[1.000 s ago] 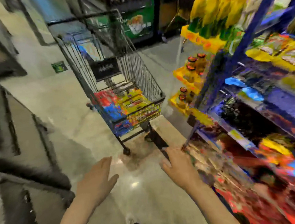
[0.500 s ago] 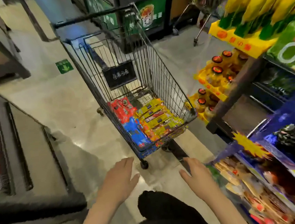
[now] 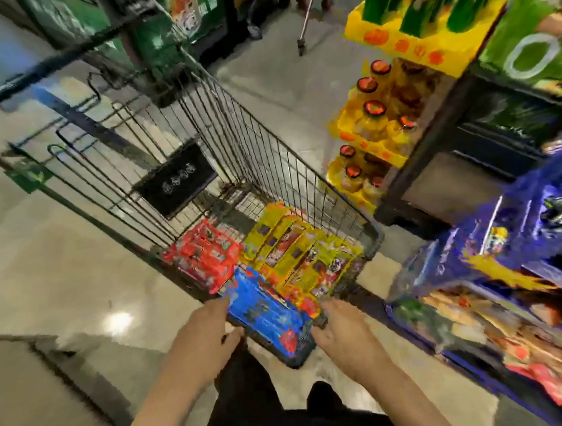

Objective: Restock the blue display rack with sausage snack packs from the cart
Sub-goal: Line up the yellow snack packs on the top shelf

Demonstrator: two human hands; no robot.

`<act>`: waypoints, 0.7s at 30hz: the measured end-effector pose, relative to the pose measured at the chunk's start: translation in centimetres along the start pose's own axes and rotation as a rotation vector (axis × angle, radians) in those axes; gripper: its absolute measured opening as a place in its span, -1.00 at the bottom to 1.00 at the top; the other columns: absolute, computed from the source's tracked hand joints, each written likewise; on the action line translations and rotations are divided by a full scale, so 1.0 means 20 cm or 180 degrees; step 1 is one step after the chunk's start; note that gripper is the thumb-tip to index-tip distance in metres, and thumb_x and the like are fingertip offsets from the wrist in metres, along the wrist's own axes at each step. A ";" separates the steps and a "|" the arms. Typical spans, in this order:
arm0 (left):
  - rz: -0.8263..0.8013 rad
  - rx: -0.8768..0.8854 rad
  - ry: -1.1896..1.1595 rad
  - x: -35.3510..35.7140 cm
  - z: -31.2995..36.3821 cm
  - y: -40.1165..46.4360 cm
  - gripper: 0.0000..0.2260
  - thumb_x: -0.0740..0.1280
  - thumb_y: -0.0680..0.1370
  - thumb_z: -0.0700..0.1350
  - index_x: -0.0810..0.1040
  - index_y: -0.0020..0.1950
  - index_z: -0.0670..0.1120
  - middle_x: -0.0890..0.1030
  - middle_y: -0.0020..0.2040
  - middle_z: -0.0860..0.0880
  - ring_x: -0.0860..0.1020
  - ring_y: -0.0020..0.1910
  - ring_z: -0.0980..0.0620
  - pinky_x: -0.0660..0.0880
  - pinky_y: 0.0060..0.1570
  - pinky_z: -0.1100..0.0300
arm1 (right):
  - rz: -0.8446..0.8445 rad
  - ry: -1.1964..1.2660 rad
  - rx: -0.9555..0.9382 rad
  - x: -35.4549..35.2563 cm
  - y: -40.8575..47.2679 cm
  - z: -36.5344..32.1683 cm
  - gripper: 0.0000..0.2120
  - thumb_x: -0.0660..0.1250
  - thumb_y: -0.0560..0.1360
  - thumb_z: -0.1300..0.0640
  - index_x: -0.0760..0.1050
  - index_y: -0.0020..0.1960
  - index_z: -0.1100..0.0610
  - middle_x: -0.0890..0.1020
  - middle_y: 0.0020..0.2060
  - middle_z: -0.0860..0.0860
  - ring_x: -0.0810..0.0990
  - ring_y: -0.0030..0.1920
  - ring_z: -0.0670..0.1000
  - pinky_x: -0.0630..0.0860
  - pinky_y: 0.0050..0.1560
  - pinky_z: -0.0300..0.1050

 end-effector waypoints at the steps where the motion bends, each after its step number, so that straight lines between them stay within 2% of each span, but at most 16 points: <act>1: -0.0098 0.0132 0.0053 -0.01 -0.02 0.08 -0.47 0.24 0.57 0.03 0.18 0.50 -0.03 0.36 0.40 -0.03 0.35 0.35 -0.02 0.30 0.28 0.17 | 0.0008 0.0080 0.0103 0.01 0.03 0.00 -0.51 0.12 0.48 -0.13 0.39 0.31 0.10 0.51 0.15 0.04 0.46 0.21 0.09 0.38 0.20 -0.04; 4: -0.0410 0.0547 0.0331 -0.05 -0.07 0.34 -0.46 0.22 0.57 0.06 0.19 0.50 -0.07 0.34 0.42 -0.03 0.32 0.38 0.00 0.26 0.33 0.20 | 0.0095 0.0296 0.0523 0.00 0.12 -0.01 -0.60 0.23 0.54 -0.01 0.36 0.35 0.05 0.49 0.17 0.02 0.44 0.23 0.09 0.40 0.18 -0.05; 9: -0.0666 0.1331 0.0815 -0.16 -0.08 0.71 -0.48 0.21 0.57 0.05 0.22 0.48 -0.06 0.41 0.35 -0.03 0.39 0.31 -0.04 0.38 0.22 0.16 | 0.0317 0.0621 0.1251 -0.01 0.23 -0.03 -0.53 0.23 0.57 0.02 0.27 0.45 0.06 0.39 0.37 0.01 0.33 0.37 0.04 0.25 0.31 -0.15; 12: -0.0889 0.1648 0.1240 -0.15 -0.06 0.92 -0.48 0.17 0.59 0.07 0.15 0.50 -0.05 0.35 0.40 -0.06 0.36 0.34 -0.06 0.37 0.25 0.12 | 0.0403 0.0800 0.1562 0.03 0.32 -0.02 -0.52 0.23 0.57 0.04 0.25 0.46 0.07 0.38 0.39 0.04 0.32 0.39 0.04 0.23 0.33 -0.17; 15: -0.1020 0.1821 0.1422 -0.07 -0.05 1.09 -0.51 0.17 0.58 0.06 0.19 0.48 -0.04 0.35 0.41 -0.08 0.37 0.35 -0.07 0.38 0.27 0.09 | 0.0452 0.0934 0.1846 0.11 0.42 0.04 -0.54 0.23 0.58 0.03 0.26 0.44 0.08 0.39 0.37 0.05 0.34 0.37 0.05 0.27 0.30 -0.15; 19: -0.1239 0.1845 0.1479 0.14 -0.09 1.31 -0.52 0.20 0.54 0.11 0.28 0.42 -0.04 0.45 0.28 -0.05 0.46 0.24 -0.08 0.46 0.16 0.03 | 0.0380 0.0970 0.2147 0.23 0.61 0.17 -0.48 0.22 0.57 -0.05 0.23 0.46 0.13 0.41 0.36 0.10 0.37 0.36 0.09 0.31 0.29 -0.10; 21: -0.1331 0.1831 0.1491 0.24 -0.11 1.41 -0.56 0.22 0.55 0.07 0.32 0.39 -0.07 0.48 0.24 -0.06 0.48 0.21 -0.08 0.47 0.15 0.04 | 0.0431 0.1069 0.2258 0.29 0.70 0.24 -0.47 0.28 0.52 -0.08 0.29 0.42 0.09 0.46 0.30 0.10 0.43 0.30 0.12 0.40 0.22 -0.05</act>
Point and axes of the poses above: each hand's wrist, its own y-axis towards the middle knuckle, its own x-axis out of the palm, z = x × y, the point moved 10 cm from there along y, towards the middle knuckle
